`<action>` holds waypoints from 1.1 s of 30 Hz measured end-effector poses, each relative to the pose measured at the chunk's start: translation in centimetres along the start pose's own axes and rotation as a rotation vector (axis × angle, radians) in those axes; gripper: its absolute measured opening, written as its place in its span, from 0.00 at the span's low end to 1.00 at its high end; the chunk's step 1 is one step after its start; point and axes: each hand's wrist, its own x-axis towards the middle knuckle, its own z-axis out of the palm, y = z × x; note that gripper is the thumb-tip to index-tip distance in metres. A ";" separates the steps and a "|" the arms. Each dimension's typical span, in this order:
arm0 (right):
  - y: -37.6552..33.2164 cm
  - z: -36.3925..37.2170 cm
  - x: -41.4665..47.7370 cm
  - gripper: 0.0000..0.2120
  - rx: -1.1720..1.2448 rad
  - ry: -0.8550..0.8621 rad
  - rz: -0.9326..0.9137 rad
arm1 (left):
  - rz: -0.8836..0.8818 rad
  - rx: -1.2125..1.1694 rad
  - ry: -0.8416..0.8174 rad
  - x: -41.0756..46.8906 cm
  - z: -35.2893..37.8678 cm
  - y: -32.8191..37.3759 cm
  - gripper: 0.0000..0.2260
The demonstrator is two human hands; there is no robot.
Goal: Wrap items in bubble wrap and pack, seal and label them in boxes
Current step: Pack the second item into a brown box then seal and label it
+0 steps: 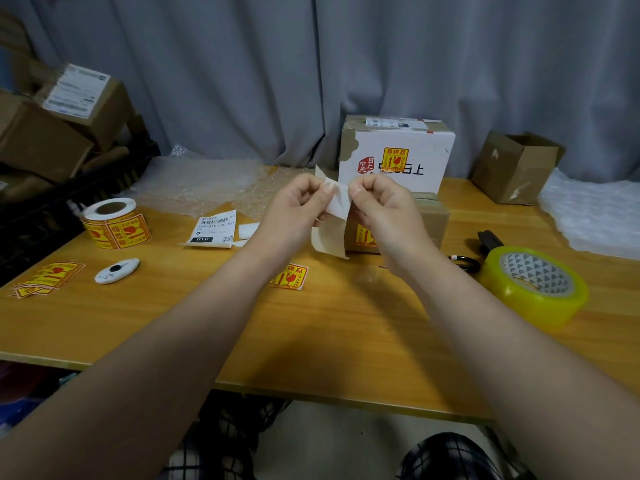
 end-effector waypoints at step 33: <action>-0.2 0.4 0.2 0.08 -0.141 0.020 -0.016 | 0.065 0.196 -0.020 0.0 0.0 1.0 0.14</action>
